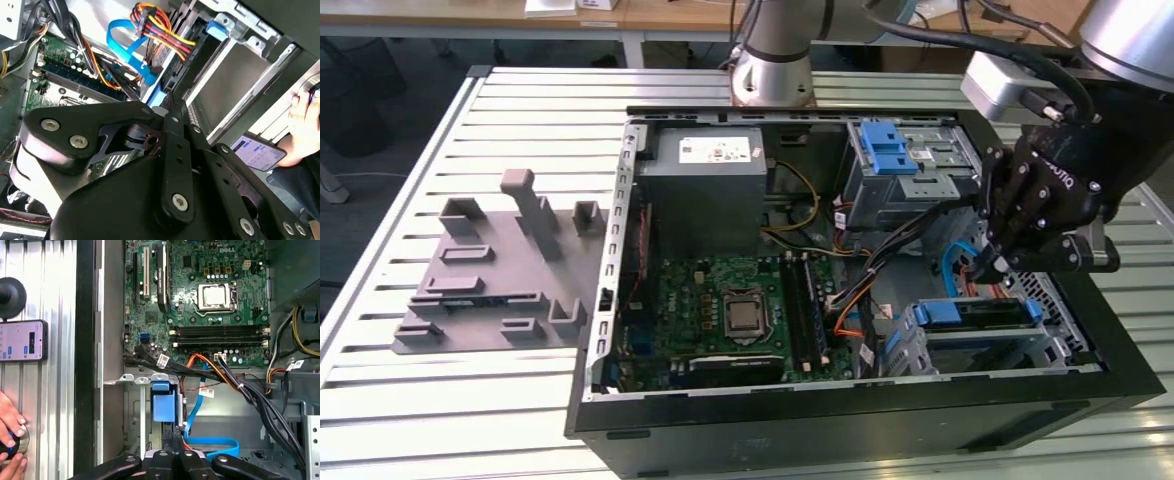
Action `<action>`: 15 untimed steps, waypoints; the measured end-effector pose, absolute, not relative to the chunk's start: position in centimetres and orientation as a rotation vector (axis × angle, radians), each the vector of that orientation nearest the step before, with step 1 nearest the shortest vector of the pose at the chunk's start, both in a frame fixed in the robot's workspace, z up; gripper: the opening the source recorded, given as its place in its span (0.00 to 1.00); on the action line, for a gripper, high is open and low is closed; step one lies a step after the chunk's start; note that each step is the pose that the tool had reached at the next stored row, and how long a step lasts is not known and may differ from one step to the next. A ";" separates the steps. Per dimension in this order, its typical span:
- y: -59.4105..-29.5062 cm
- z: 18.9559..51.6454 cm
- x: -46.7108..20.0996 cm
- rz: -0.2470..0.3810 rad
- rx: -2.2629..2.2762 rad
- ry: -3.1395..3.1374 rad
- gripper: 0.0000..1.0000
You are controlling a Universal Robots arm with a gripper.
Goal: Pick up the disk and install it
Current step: 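Insert the second disk wire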
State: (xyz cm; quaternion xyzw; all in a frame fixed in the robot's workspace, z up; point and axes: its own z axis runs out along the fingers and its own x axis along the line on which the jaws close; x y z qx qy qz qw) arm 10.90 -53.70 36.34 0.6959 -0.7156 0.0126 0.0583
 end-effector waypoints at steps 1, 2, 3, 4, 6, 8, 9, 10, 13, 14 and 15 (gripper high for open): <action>-53.7 36.4 10.8 0.038 2.109 -2.169 0.11; -53.7 36.5 10.6 0.038 2.109 -2.169 0.11; -53.7 36.5 10.5 0.037 2.109 -2.169 0.11; -53.7 36.6 10.3 0.037 2.109 -2.169 0.11; -53.7 36.6 10.3 0.037 2.110 -2.169 0.11; -53.7 36.6 10.3 0.037 2.110 -2.169 0.11; -53.7 36.6 10.3 0.037 2.109 -2.169 0.11; -53.7 36.6 10.2 0.037 2.109 -2.169 0.11; -53.7 36.6 10.2 0.037 2.110 -2.169 0.11; -53.7 36.6 10.2 0.037 2.109 -2.169 0.11; -53.7 36.6 10.3 0.037 2.109 -2.169 0.11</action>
